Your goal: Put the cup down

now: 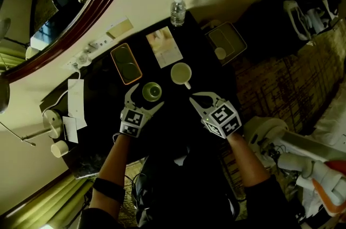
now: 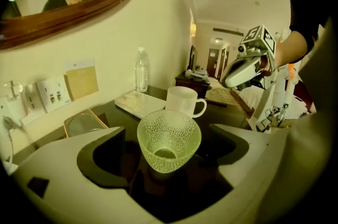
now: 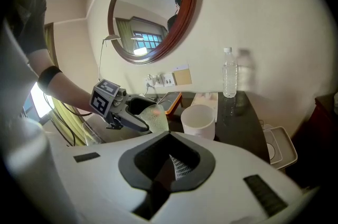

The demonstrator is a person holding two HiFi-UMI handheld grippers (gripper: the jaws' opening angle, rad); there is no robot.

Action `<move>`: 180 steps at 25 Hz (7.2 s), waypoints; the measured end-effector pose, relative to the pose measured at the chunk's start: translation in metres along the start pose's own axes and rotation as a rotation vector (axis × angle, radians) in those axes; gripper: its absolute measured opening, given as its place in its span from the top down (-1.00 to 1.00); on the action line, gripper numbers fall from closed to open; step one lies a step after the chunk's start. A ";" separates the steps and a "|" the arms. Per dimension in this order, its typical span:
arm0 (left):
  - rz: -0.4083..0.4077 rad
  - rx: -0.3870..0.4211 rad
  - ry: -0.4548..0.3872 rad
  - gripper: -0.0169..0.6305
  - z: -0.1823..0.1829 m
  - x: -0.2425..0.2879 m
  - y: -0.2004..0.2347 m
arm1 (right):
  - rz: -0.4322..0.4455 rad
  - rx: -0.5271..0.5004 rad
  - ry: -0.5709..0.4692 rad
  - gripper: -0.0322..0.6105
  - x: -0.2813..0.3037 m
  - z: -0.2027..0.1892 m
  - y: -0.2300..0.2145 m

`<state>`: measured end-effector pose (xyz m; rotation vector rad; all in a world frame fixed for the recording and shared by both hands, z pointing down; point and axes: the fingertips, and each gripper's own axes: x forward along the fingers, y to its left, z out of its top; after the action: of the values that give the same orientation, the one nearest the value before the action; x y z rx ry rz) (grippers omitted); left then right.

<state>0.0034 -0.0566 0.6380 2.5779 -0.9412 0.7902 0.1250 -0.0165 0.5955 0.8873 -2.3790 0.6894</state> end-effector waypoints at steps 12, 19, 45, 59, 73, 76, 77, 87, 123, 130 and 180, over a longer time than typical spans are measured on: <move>0.148 -0.104 -0.138 -0.33 0.083 -0.116 -0.017 | 0.023 -0.078 0.001 0.88 -0.031 0.033 0.004; 0.243 -0.163 -0.235 0.36 0.096 -0.181 -0.014 | 0.043 -0.130 -0.029 0.88 -0.031 0.060 0.009; 0.452 -0.286 -0.222 0.94 0.037 -0.260 0.010 | 0.097 -0.135 -0.066 0.88 -0.026 0.072 0.052; 0.445 -0.227 -0.219 0.94 0.052 -0.251 0.006 | 0.035 -0.140 -0.044 0.81 -0.019 0.052 0.033; 0.446 -0.236 -0.164 0.94 0.050 -0.223 0.014 | -0.059 -0.172 0.080 -0.60 0.018 0.033 -0.036; 0.448 -0.248 -0.149 0.94 0.048 -0.215 0.015 | -0.077 -0.183 0.125 -0.65 0.032 0.027 -0.050; 0.449 -0.254 -0.143 0.94 0.046 -0.213 0.016 | -0.077 -0.183 0.140 -0.65 0.038 0.023 -0.053; 0.452 -0.274 -0.115 0.94 0.038 -0.188 0.028 | -0.043 -0.197 0.216 -0.66 0.088 0.006 -0.073; 0.503 -0.306 -0.124 0.94 0.008 -0.170 0.059 | 0.133 -0.477 0.199 -0.45 0.136 0.080 -0.051; 0.522 -0.321 -0.130 0.94 -0.001 -0.151 0.090 | 0.202 -0.572 0.174 -0.45 0.192 0.132 -0.030; 0.579 -0.350 -0.190 0.94 0.012 -0.222 0.108 | 0.203 -0.545 0.063 -0.44 0.187 0.205 0.046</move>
<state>-0.2046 -0.0301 0.5071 2.1130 -1.7529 0.4478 -0.0870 -0.1939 0.5443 0.3898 -2.4326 0.1122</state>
